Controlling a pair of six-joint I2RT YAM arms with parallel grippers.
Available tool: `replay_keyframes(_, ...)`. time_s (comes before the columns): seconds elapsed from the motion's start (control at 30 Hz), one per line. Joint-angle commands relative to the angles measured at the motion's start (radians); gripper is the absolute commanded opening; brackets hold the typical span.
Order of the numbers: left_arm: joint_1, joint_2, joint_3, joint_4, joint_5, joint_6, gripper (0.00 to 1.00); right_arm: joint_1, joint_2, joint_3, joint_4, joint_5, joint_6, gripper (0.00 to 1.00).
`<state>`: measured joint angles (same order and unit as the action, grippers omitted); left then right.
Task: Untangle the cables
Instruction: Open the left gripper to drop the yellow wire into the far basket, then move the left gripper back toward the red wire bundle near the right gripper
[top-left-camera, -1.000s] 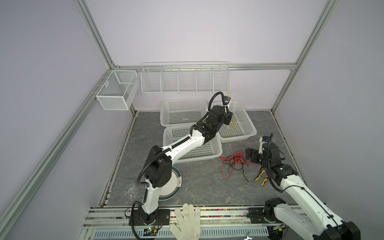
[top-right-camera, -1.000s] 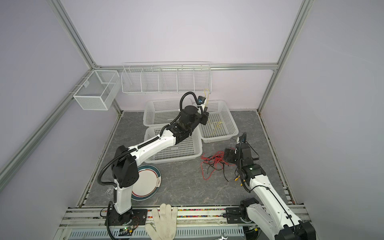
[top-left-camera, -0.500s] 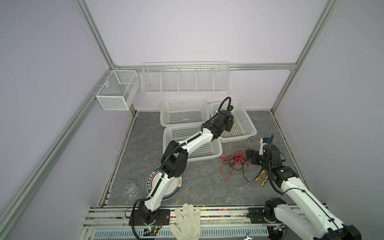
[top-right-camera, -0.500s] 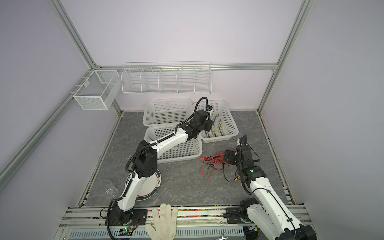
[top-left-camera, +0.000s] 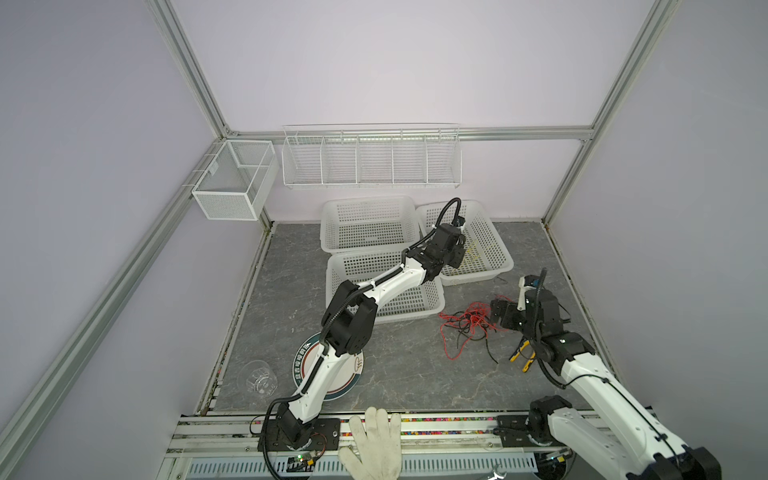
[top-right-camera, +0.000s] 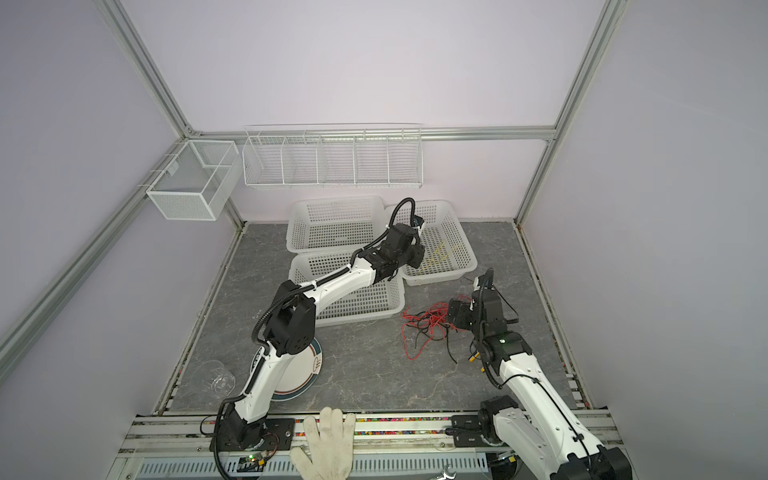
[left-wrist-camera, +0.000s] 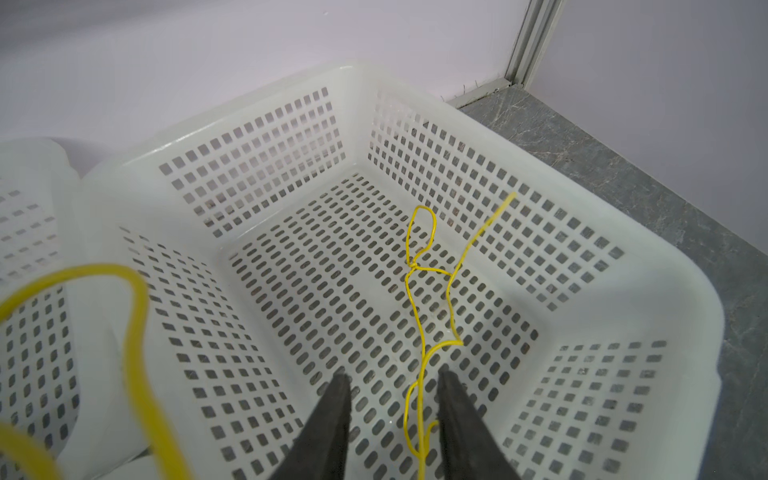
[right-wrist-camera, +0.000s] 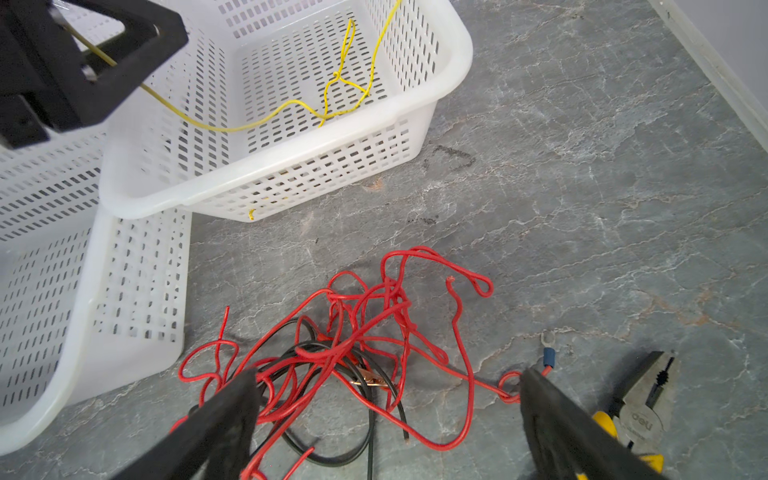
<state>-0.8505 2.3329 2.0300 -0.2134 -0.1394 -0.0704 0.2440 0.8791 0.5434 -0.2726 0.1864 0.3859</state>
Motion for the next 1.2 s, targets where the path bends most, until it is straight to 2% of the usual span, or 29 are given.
replay_keyframes(0.0, 0.005, -0.016, -0.012, -0.011, 0.033, 0.003, 0.42, 0.001, 0.006, -0.022, 0.029, -0.01, 0.011, 0.98)
replay_keyframes(0.1, 0.005, -0.026, -0.016, -0.022, 0.051, 0.005, 0.49, 0.001, 0.017, -0.019, 0.031, -0.02, 0.01, 0.99)
replay_keyframes(0.17, 0.005, -0.037, -0.022, -0.03, 0.066, 0.005, 0.65, 0.0, 0.028, -0.017, 0.032, -0.028, 0.01, 0.98)
replay_keyframes(0.23, 0.004, -0.056, -0.042, -0.025, 0.085, 0.004, 0.89, 0.002, 0.037, -0.014, 0.036, -0.035, 0.01, 0.98)
replay_keyframes(0.27, 0.004, -0.066, -0.054, -0.018, 0.091, 0.003, 0.92, 0.002, 0.041, -0.013, 0.037, -0.038, 0.009, 0.99)
replay_keyframes(0.3, 0.005, -0.079, -0.068, -0.012, 0.099, 0.001, 1.0, 0.002, 0.043, -0.012, 0.039, -0.04, 0.009, 0.99)
replay_keyframes(0.57, 0.004, -0.154, -0.096, -0.033, 0.179, 0.007, 0.99, 0.001, 0.056, 0.01, 0.036, -0.05, 0.006, 0.99)
replay_keyframes(0.7, 0.004, -0.17, -0.046, -0.126, 0.207, 0.003, 0.99, 0.002, 0.058, 0.018, 0.027, -0.051, 0.008, 0.99)
replay_keyframes(0.9, 0.005, -0.179, 0.029, -0.287, 0.186, 0.007, 0.99, 0.001, 0.07, 0.033, 0.017, -0.05, 0.005, 0.99)
replay_keyframes(1.17, 0.005, -0.282, -0.116, -0.199, 0.17, -0.012, 0.99, 0.002, 0.092, 0.063, 0.004, -0.064, -0.008, 1.0)
